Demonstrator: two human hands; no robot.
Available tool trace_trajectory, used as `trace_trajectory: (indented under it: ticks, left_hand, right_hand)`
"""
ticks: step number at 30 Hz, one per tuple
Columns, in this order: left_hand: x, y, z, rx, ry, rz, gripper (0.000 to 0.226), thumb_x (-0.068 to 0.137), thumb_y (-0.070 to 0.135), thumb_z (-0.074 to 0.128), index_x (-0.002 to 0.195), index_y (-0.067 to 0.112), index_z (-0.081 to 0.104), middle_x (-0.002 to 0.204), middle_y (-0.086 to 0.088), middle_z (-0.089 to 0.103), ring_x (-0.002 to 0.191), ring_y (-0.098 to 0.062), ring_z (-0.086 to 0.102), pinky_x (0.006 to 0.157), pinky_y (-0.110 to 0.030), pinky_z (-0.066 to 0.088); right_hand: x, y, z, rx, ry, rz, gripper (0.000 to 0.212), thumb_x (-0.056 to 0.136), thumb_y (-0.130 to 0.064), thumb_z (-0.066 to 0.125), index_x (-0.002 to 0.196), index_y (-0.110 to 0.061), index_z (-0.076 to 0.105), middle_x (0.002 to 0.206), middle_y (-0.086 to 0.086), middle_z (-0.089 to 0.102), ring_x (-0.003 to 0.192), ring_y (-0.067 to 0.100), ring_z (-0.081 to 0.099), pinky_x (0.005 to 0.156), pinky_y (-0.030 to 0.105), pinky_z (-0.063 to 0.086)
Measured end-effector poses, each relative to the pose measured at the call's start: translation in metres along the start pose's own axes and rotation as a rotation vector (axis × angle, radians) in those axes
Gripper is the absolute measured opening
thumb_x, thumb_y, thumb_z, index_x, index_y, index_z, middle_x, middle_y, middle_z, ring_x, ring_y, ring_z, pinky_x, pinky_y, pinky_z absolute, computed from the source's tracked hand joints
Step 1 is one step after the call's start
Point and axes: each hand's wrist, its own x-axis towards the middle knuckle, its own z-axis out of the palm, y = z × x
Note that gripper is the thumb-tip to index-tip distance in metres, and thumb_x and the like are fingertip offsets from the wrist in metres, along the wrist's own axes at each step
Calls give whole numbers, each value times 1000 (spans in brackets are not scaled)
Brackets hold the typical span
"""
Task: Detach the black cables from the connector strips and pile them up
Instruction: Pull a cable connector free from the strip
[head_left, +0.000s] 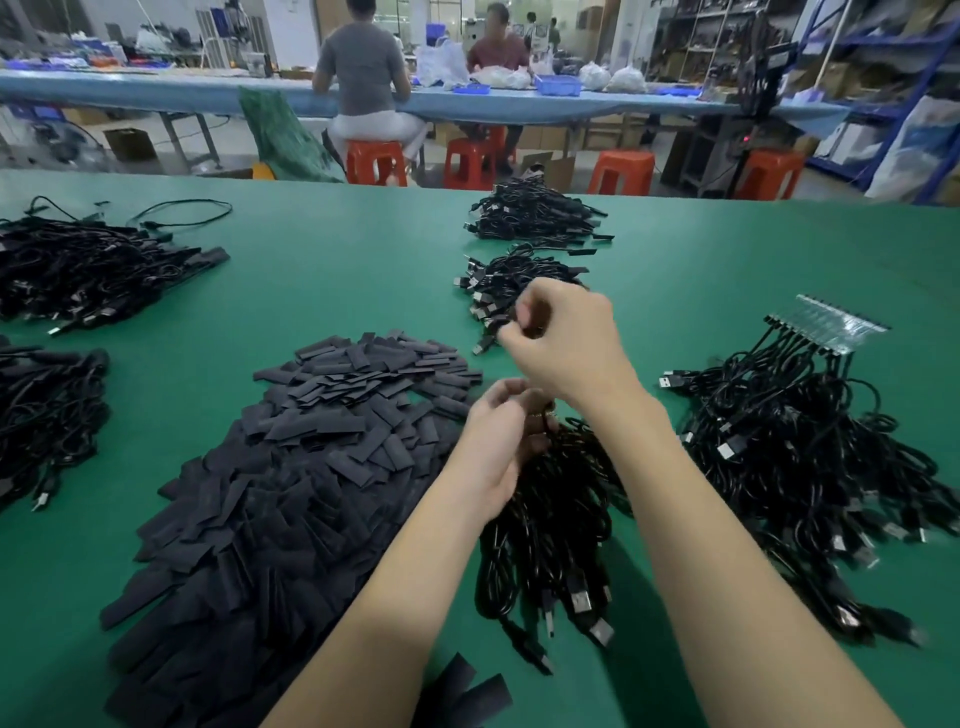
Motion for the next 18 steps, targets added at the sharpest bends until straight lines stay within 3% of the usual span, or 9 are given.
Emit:
trace_trajectory:
  ticks: [2,5,8,11,14,18]
  left_hand:
    - [-2,0,-2,32,-22,3,17,99,2,53,89,15,54,72,0,57,54,-8,55,43,-17,36]
    - [-2,1,-2,63,-55,10,13,97,5,58,91,16,54,72,2,55,57,-9,53,44,-17,34]
    - [-6,3,-3,102,-108,-12,12,96,6,59,90,16,55,68,5,57,59,-9,52,45,-18,33]
    - [-4,4,-4,136,-115,-3,11,96,6,60,90,14,56,69,5,56,59,-9,52,45,-17,33]
    - [-3,4,-6,163,-134,1,11,97,5,59,90,14,56,69,4,57,58,-8,51,44,-16,33]
    - [-5,6,-7,171,-201,-4,11,97,5,58,90,13,56,70,4,58,58,-7,51,45,-16,33]
  right_hand:
    - [-13,26,-16,218,94,149,21,82,-21,74,68,-23,58,63,-11,62,55,-1,54,59,10,39]
    - [-38,60,-27,647,47,373,17,85,-17,81,83,-18,64,68,-4,67,56,7,62,54,18,48]
    - [-55,74,-26,947,-6,507,23,83,-12,82,102,-13,70,76,2,72,67,13,66,62,19,53]
    - [-64,77,-23,1078,-11,515,15,80,-12,83,95,-15,79,88,9,75,75,16,68,71,19,55]
    - [-71,76,-23,1148,-5,503,25,73,-17,83,98,-14,78,95,14,76,82,19,71,76,21,57]
    - [-70,73,-26,1160,11,487,26,70,-26,84,95,-20,79,96,9,77,81,12,69,71,19,55]
